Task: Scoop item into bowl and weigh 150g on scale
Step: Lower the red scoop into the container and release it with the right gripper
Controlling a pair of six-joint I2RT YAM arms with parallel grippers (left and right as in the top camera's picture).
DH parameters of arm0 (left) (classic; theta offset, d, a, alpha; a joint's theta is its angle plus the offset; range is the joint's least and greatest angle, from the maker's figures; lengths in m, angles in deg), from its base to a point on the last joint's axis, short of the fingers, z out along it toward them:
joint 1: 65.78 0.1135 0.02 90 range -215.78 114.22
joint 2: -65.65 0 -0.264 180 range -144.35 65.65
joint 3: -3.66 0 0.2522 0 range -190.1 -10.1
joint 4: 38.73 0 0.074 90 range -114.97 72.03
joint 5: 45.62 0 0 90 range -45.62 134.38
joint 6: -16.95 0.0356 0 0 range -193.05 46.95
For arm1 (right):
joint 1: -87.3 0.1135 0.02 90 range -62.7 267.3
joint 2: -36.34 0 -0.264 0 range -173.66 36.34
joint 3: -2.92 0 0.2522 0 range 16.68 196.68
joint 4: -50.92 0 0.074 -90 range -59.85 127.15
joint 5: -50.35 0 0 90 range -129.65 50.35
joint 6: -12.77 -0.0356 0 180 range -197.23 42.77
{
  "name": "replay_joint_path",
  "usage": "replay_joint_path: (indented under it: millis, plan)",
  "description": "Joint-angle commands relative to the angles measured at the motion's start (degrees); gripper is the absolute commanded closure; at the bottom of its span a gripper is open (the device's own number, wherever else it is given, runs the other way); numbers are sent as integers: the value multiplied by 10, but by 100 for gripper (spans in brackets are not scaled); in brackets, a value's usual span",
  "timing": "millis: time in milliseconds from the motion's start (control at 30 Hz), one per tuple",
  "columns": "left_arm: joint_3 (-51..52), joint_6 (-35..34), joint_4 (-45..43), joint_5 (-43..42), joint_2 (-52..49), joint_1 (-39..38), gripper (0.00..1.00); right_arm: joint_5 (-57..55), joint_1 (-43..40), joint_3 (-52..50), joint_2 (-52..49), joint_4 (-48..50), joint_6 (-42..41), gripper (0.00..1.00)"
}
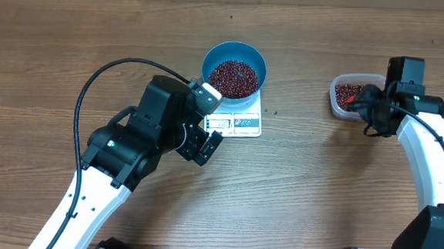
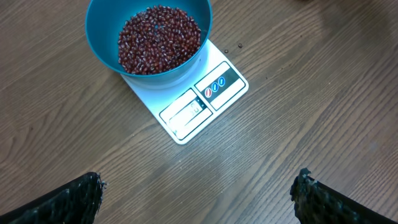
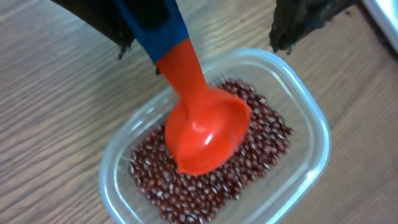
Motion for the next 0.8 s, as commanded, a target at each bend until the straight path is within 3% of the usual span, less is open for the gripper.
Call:
replay_joint_path:
  millis: [0,267,633,767]
  plan:
    - [0,11,1,0,-1,2,0,-17,-2,5,0,-11,31,25]
    - [0,11,1,0,-1,2,0,-17,-2,5,0,-27,43,0]
    - [0,11,1,0,-1,2,0,-17,-2,42,4,-87,265,0]
    - [0,11,1,0,-1,2,0,-19,-2,80,7,-133,293,0]
